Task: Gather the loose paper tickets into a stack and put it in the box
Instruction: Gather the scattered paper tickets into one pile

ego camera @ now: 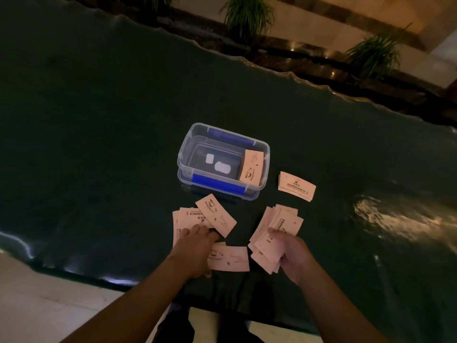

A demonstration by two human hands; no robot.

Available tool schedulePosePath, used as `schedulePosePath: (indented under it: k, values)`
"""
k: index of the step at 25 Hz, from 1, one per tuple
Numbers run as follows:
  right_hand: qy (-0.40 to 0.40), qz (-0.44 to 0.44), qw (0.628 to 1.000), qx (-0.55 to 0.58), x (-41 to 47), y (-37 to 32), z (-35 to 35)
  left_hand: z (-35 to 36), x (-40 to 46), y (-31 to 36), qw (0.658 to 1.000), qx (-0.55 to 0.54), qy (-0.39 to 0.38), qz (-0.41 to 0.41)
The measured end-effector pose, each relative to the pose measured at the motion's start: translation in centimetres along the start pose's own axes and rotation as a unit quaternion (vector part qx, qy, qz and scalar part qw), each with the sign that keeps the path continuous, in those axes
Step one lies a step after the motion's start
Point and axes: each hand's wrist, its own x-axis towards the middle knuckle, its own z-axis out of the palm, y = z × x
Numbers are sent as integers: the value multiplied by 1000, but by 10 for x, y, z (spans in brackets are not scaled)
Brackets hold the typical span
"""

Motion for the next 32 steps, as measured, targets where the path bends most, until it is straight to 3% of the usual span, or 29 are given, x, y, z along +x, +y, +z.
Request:
schedulePosePath:
  k: [5,9,12,16,18,24,26,29,30,32]
  values:
    - [-11,7,1000,26,-7,12,-9,-4,13,4,988,-149,-15,-42]
    - [0,-20,990,137,-17,11,-21,-14,17,9,959,-274,-42,-57]
    - [-18,-17,981,191,-21,10,-29,-26,16,25,892,-436,-51,-109]
    - [-86,6,987,134,-26,21,-19,-30,17,52,772,-615,-97,-127]
    - [-93,5,990,111,-25,26,-10,-31,19,69,749,-640,-111,-127]
    - [-89,-7,994,57,-18,24,4,-23,27,81,790,-597,-94,-104]
    - [-81,-6,996,45,-16,20,4,-19,28,71,829,-550,-43,-92]
    - [-73,0,996,42,-12,15,9,-21,29,41,943,-310,86,-80]
    - [-73,-2,997,40,-12,14,11,-26,32,29,971,-207,107,-58]
    - [-77,-8,997,27,-11,11,16,-35,38,2,993,-45,106,-12]
